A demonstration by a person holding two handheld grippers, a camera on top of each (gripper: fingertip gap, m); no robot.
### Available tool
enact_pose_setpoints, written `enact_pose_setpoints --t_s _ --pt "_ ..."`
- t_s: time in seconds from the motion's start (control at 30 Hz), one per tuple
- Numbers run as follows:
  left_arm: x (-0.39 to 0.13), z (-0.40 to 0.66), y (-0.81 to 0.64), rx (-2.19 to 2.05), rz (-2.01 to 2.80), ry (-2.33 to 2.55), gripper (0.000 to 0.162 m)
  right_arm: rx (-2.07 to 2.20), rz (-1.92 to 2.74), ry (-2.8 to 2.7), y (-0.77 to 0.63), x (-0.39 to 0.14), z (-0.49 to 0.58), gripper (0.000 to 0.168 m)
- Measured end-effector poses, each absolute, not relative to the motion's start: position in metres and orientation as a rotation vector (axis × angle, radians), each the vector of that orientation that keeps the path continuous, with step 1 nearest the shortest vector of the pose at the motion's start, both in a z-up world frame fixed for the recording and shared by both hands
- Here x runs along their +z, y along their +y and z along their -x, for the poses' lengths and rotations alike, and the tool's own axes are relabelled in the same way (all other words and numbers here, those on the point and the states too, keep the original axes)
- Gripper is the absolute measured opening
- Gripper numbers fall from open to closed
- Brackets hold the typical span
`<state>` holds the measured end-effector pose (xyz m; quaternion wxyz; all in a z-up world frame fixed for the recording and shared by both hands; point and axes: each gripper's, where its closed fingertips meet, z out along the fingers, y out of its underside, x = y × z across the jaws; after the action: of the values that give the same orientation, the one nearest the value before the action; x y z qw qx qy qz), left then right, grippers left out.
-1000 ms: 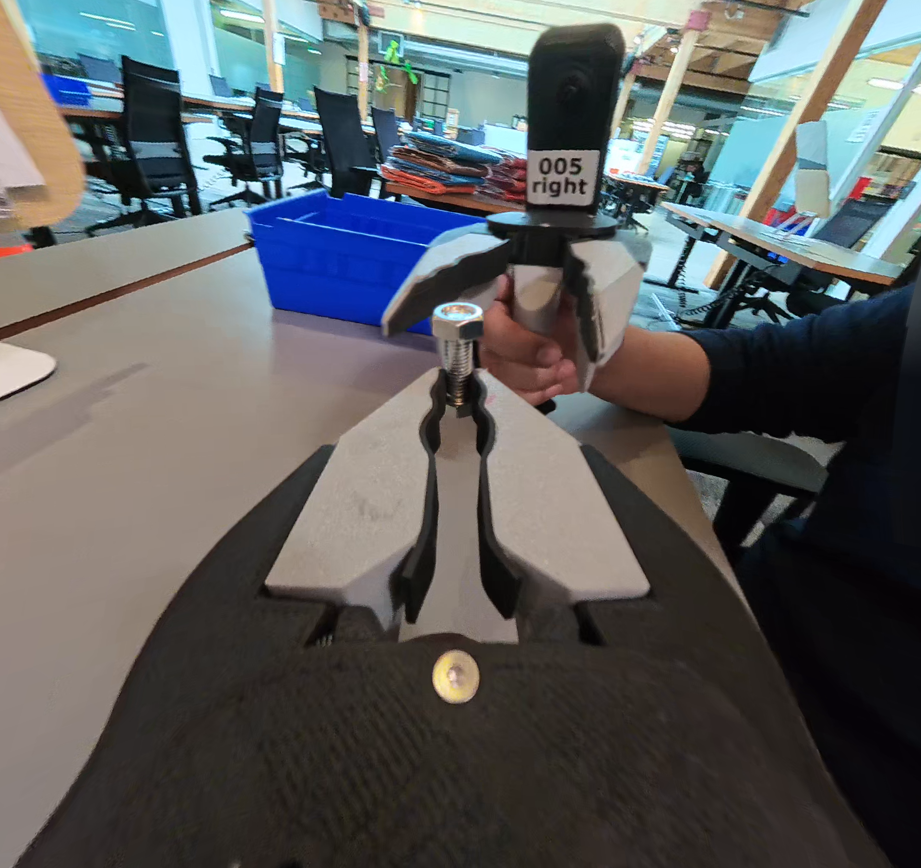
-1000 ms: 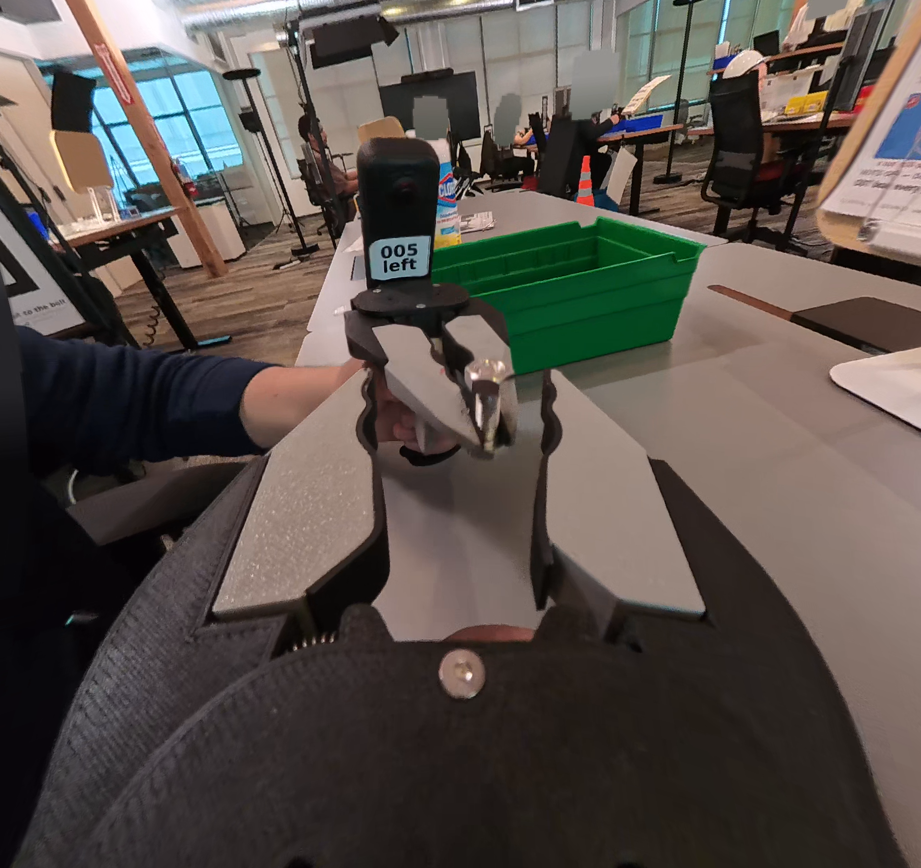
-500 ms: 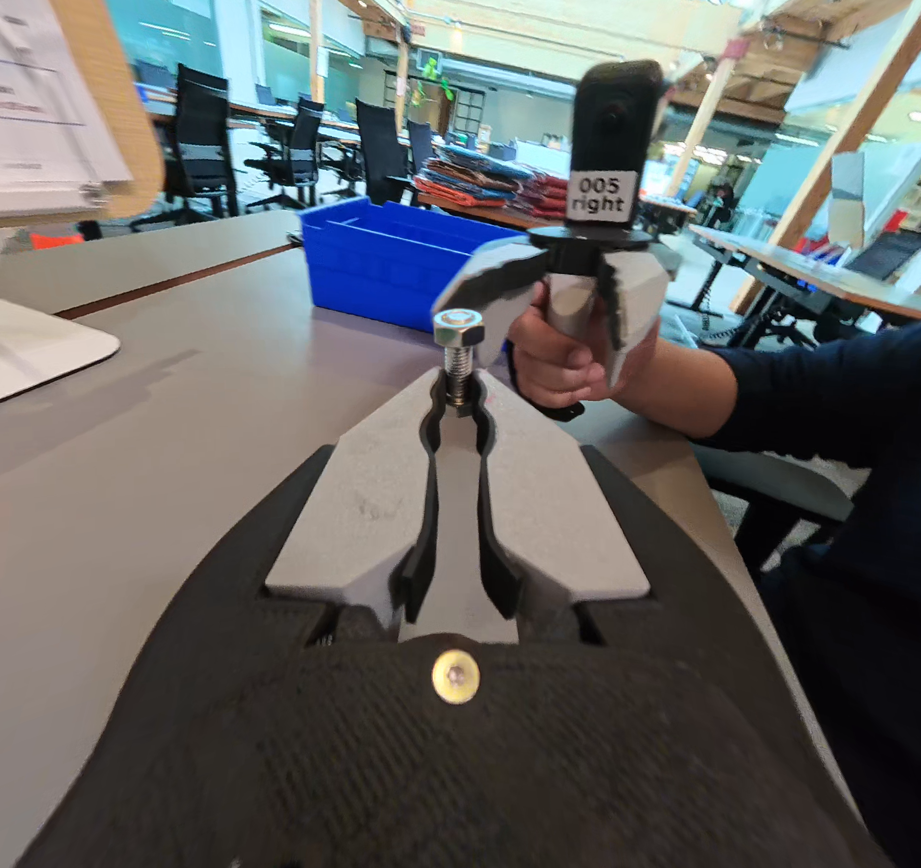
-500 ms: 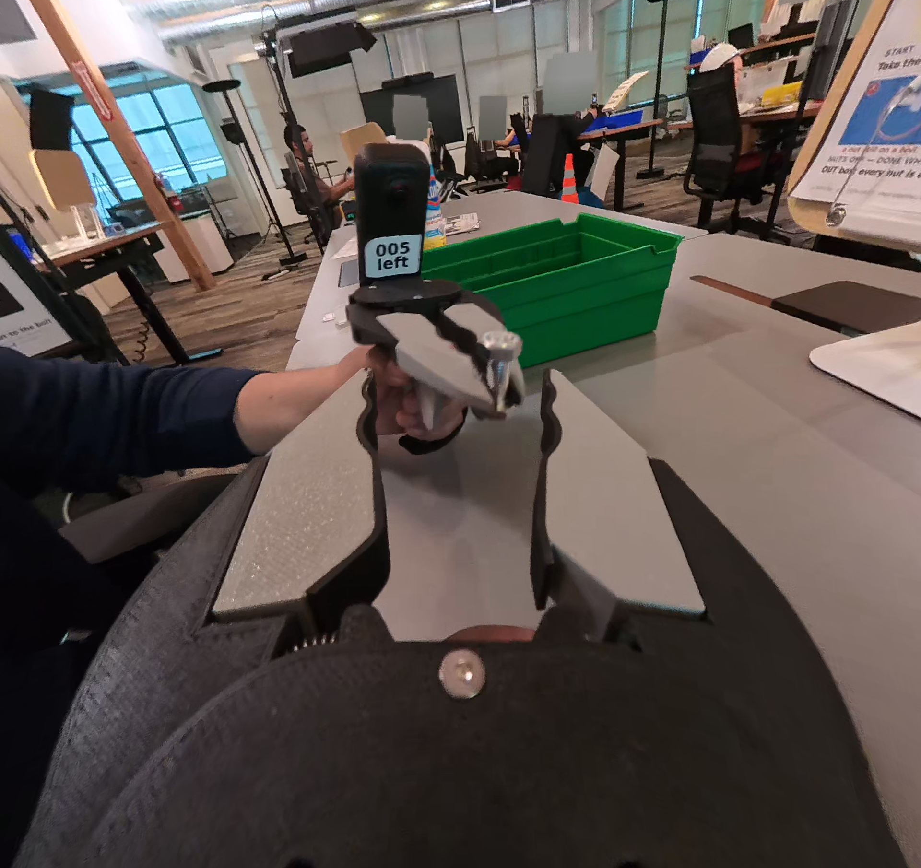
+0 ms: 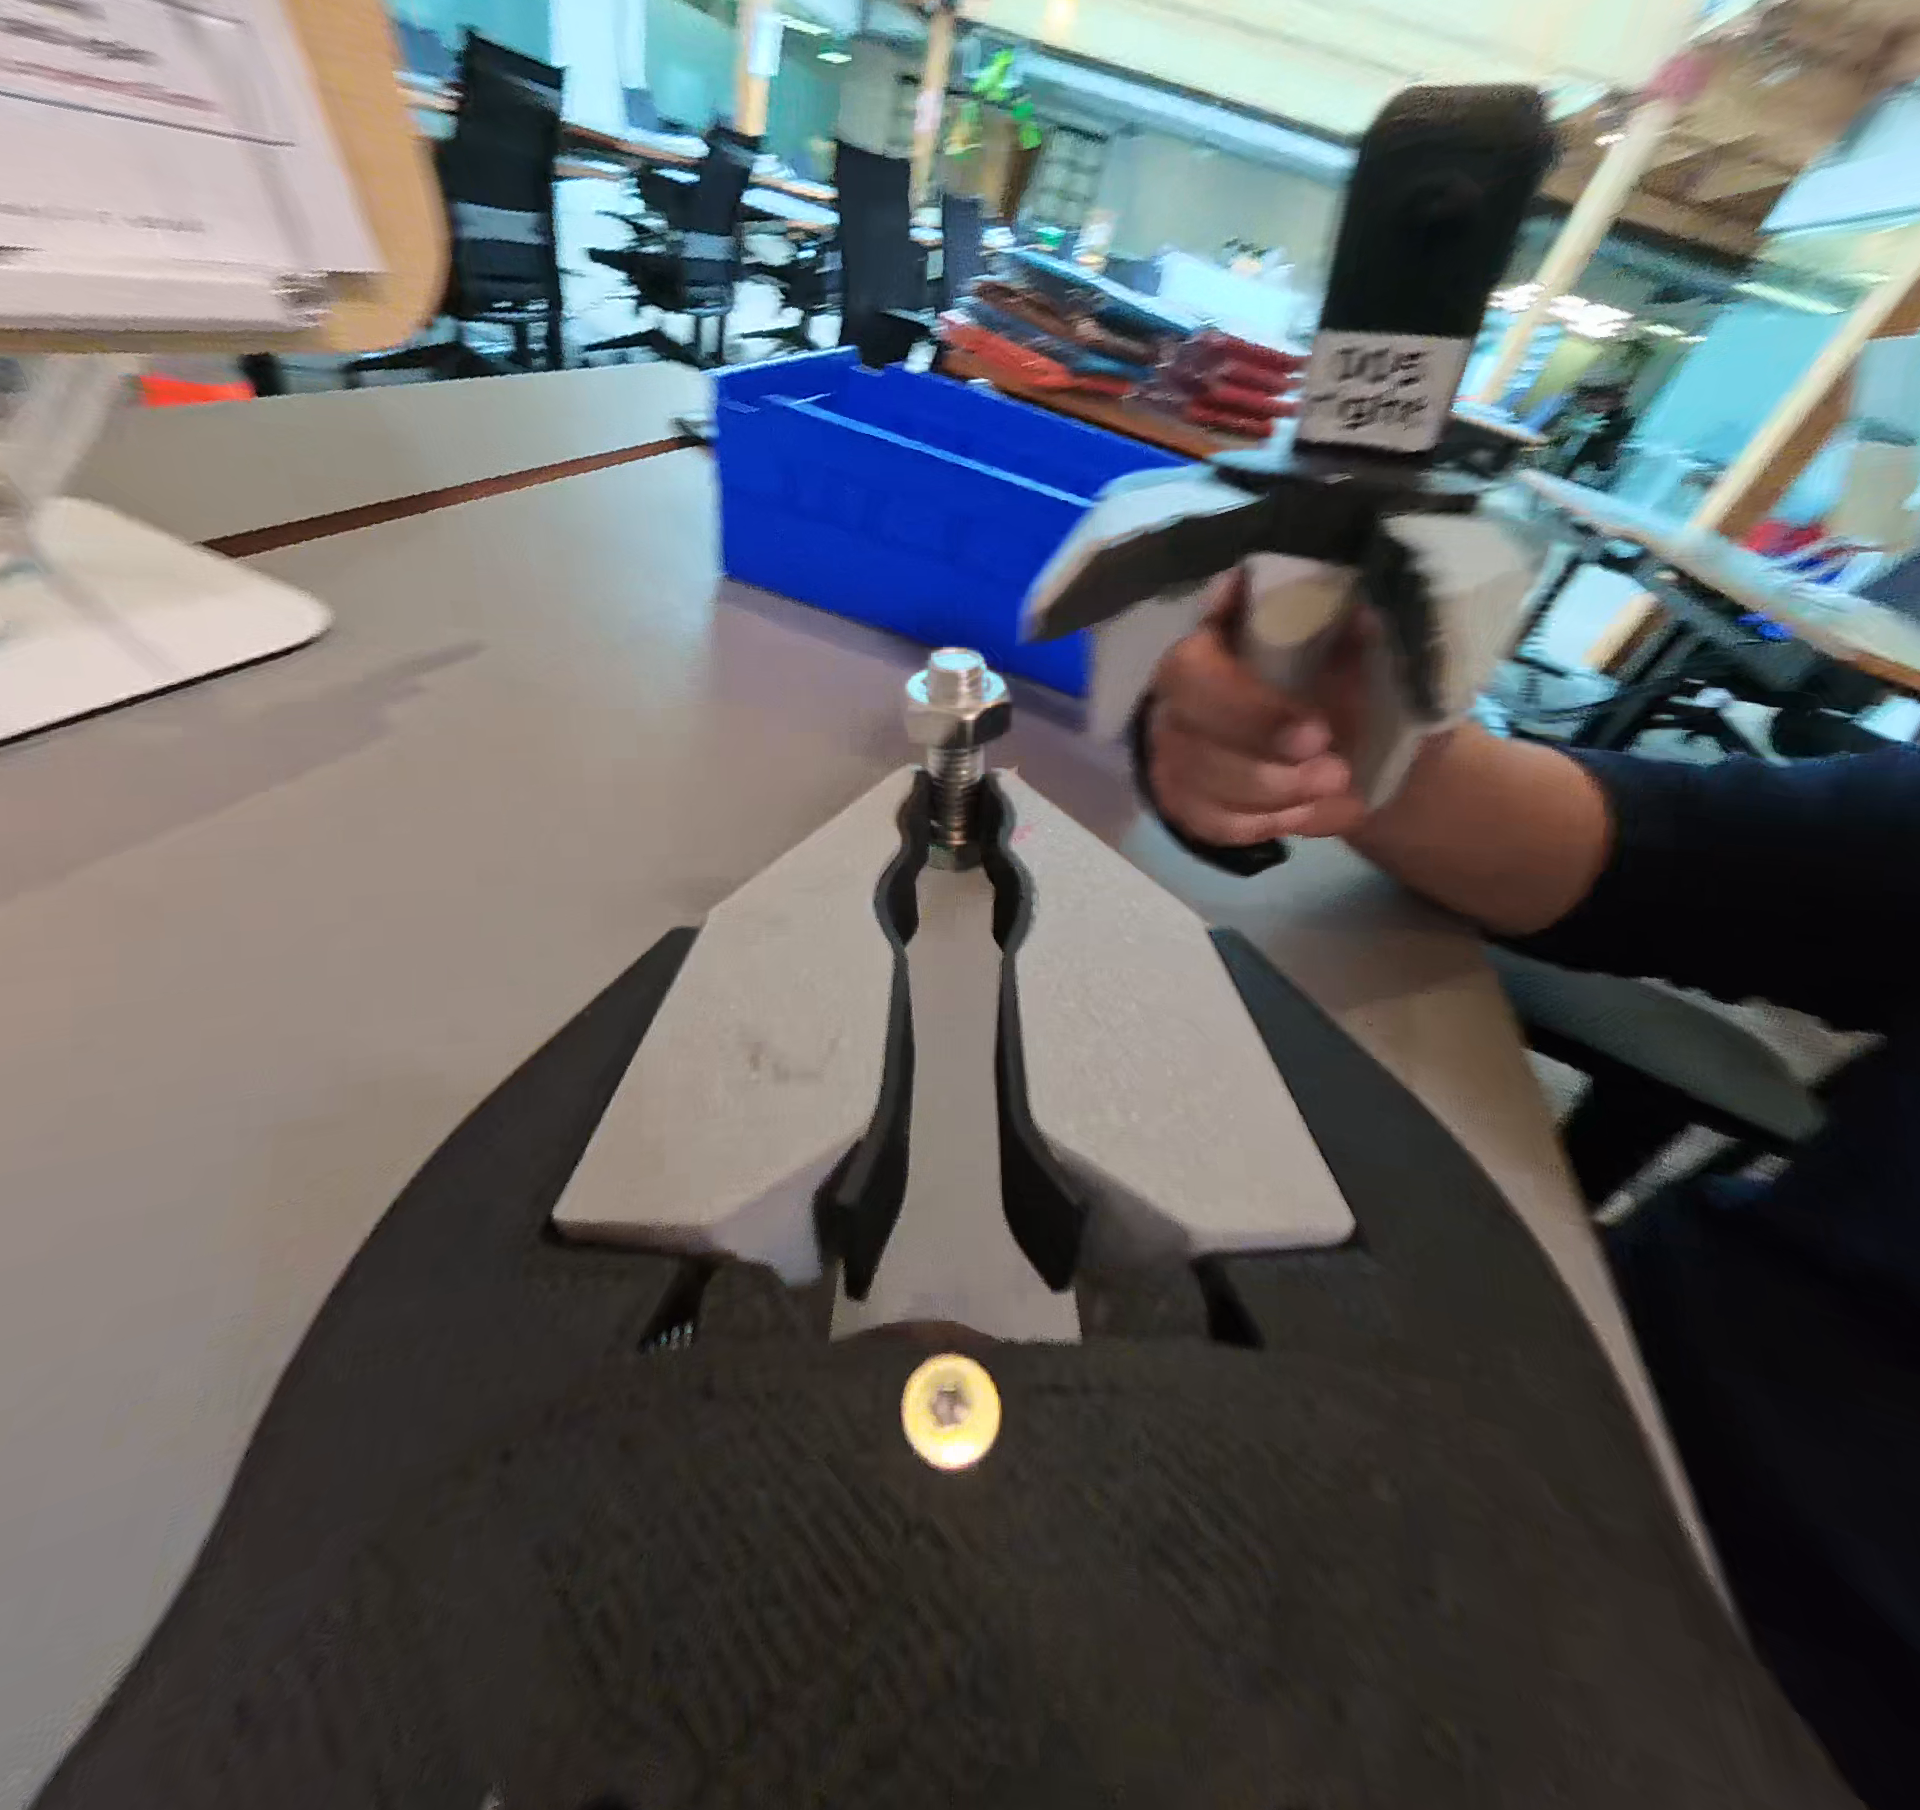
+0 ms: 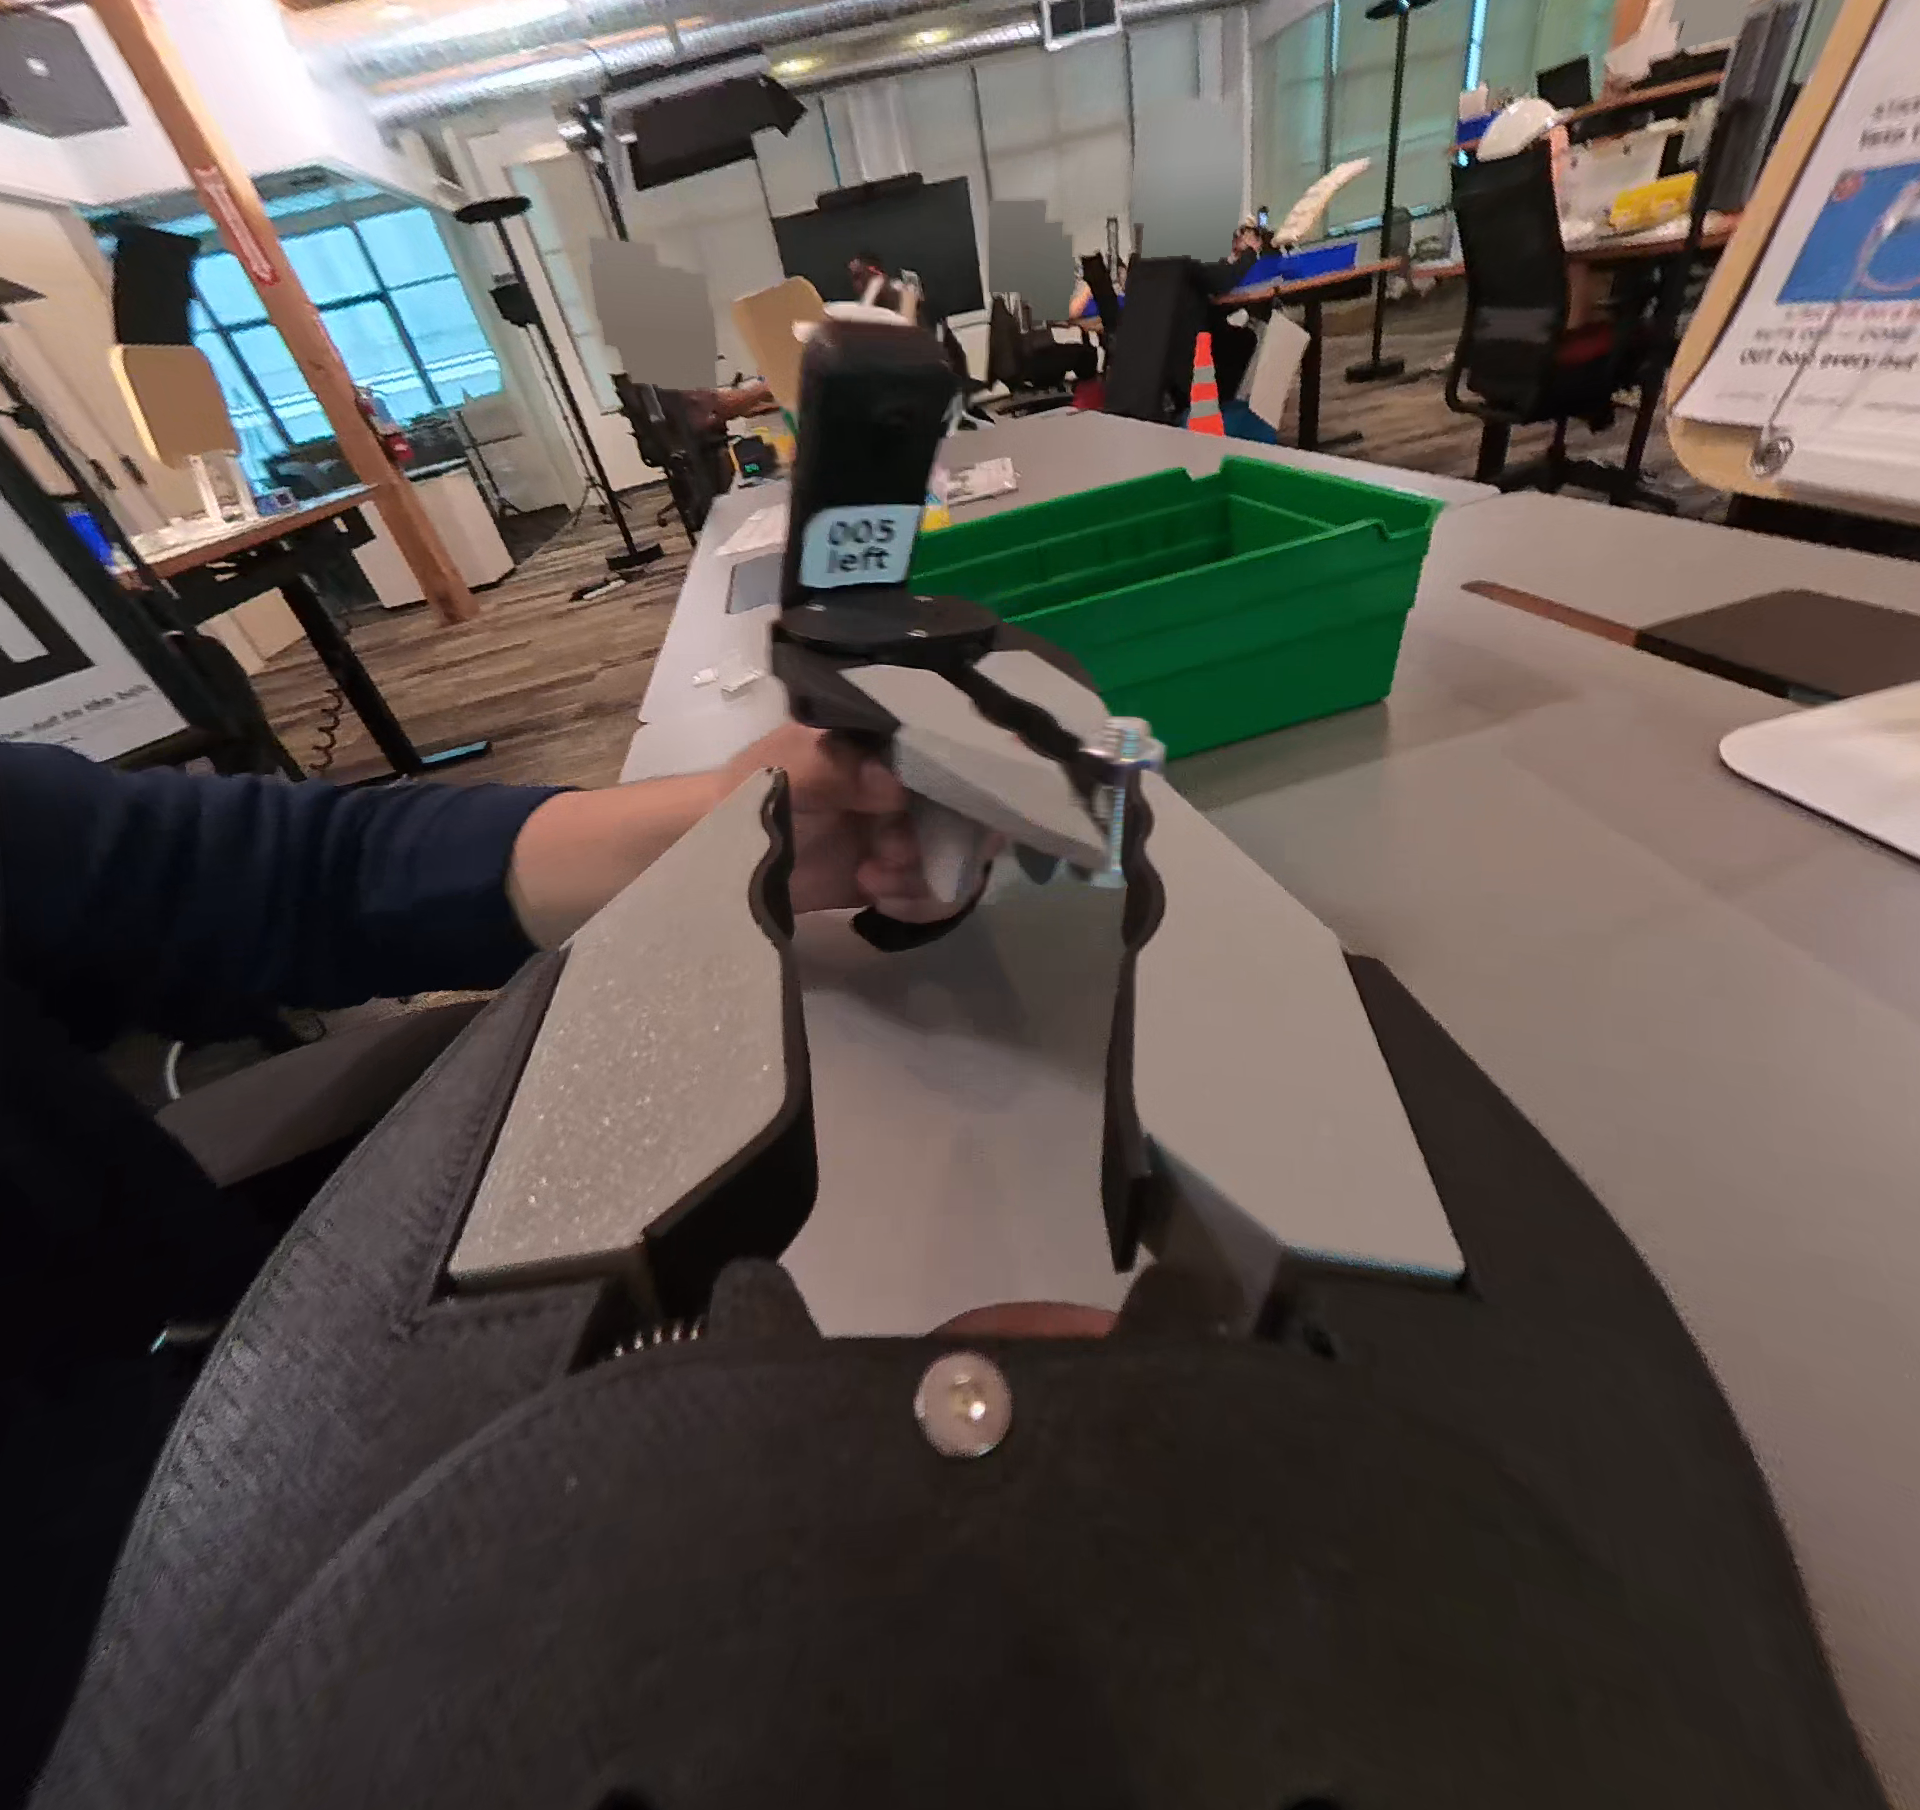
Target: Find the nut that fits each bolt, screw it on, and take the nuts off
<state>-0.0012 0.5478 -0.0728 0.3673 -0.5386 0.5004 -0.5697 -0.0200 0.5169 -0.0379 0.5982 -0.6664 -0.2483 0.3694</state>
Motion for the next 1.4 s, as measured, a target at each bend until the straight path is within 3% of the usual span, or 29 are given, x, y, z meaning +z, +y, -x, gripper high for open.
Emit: enact_pose_setpoints --t_s 0.13,0.17,0.2,0.23,0.27,0.4,0.77,0.97,1.13,1.4 --pt "-0.068 -0.011 0.512 -1.520 1.312 1.366 0.007 0.864 1.580 -0.603 0.518 -0.047 0.030 0.059" --pt "-0.070 -0.012 0.522 -1.473 1.338 1.337 0.007 0.847 1.585 -0.595 0.519 -0.046 0.029 0.072" --pt "-0.072 -0.009 0.539 -1.432 1.384 1.281 0.007 0.802 1.597 -0.590 0.522 -0.048 0.024 0.072" --pt "-0.075 -0.004 0.563 -1.388 1.454 1.187 0.007 0.819 1.579 -0.638 0.515 -0.047 0.025 0.032" --pt "-0.079 0.004 0.582 -1.360 1.500 1.126 0.006 0.864 1.549 -0.644 0.510 -0.042 0.025 0.024" --pt "-0.082 0.012 0.583 -1.416 1.511 1.160 0.007 0.855 1.585 -0.549 0.522 -0.043 0.014 0.051" --pt "-0.087 -0.013 0.520 -1.359 1.350 1.426 0.007 0.870 1.726 -0.473 0.537 -0.071 0.009 0.015" --pt "-0.091 -0.016 0.526 -1.302 1.363 1.414 0.009 0.746 1.757 -0.478 0.542 -0.076 0.002 0.015" --pt "-0.088 -0.011 0.539 -1.238 1.371 1.368 0.026 0.582 1.789 -0.419 0.549 -0.079 -0.020 0.015" --pt "-0.087 -0.005 0.551 -1.253 1.422 1.324 0.027 0.124 1.604 -0.177 0.491 0.028 -0.153 0.015"
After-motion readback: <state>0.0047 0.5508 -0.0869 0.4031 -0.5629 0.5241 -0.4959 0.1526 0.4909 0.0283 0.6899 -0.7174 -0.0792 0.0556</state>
